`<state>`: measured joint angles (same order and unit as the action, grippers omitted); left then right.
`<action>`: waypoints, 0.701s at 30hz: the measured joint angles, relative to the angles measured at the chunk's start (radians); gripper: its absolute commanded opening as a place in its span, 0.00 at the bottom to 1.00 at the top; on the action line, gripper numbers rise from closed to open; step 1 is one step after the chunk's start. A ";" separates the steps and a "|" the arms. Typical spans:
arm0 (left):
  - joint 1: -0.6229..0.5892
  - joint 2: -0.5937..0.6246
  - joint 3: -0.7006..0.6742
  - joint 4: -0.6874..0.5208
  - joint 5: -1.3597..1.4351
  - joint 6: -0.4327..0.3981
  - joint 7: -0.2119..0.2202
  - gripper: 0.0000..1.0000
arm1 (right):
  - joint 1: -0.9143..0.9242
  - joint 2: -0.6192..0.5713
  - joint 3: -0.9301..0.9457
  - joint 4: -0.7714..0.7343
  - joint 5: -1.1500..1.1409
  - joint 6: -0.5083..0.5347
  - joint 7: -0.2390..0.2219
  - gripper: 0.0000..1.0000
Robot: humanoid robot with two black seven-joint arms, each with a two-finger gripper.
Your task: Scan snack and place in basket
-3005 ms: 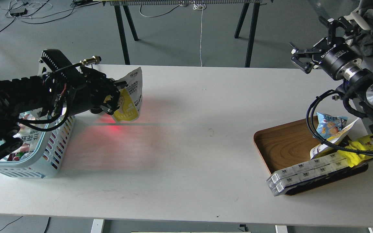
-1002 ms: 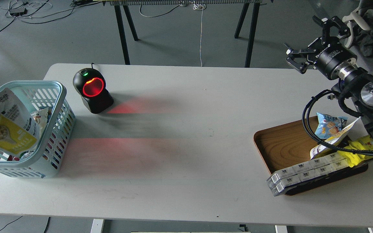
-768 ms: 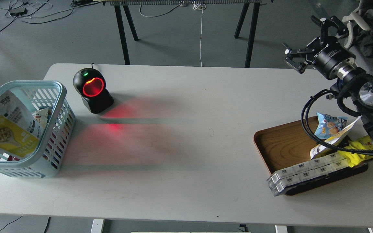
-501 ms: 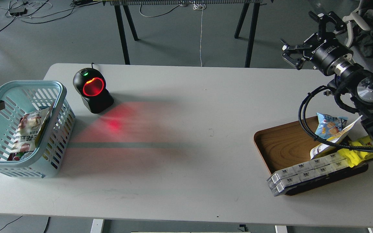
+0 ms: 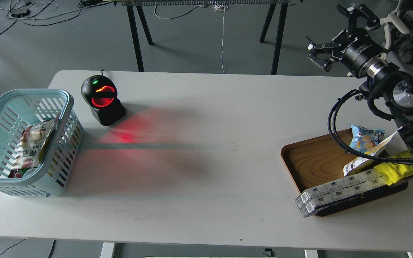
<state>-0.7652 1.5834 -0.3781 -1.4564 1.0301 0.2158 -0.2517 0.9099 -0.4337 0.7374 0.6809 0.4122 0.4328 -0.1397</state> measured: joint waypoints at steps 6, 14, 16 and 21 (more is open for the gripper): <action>0.000 -0.002 -0.075 0.059 -0.276 -0.061 0.005 0.99 | 0.010 0.000 0.001 0.000 0.000 0.001 -0.002 0.99; -0.027 -0.002 -0.140 0.120 -0.563 -0.163 0.007 0.99 | 0.018 0.000 0.003 0.000 0.000 0.001 -0.003 0.99; -0.037 -0.002 -0.142 0.135 -0.611 -0.180 0.008 0.99 | 0.018 0.000 0.003 0.000 0.000 0.001 -0.003 0.99; -0.055 -0.002 -0.143 0.162 -0.692 -0.211 0.008 0.99 | 0.018 -0.007 0.005 0.000 0.000 0.001 -0.002 0.99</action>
<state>-0.8205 1.5815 -0.5209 -1.2945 0.3382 0.0049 -0.2438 0.9279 -0.4407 0.7425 0.6812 0.4127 0.4341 -0.1416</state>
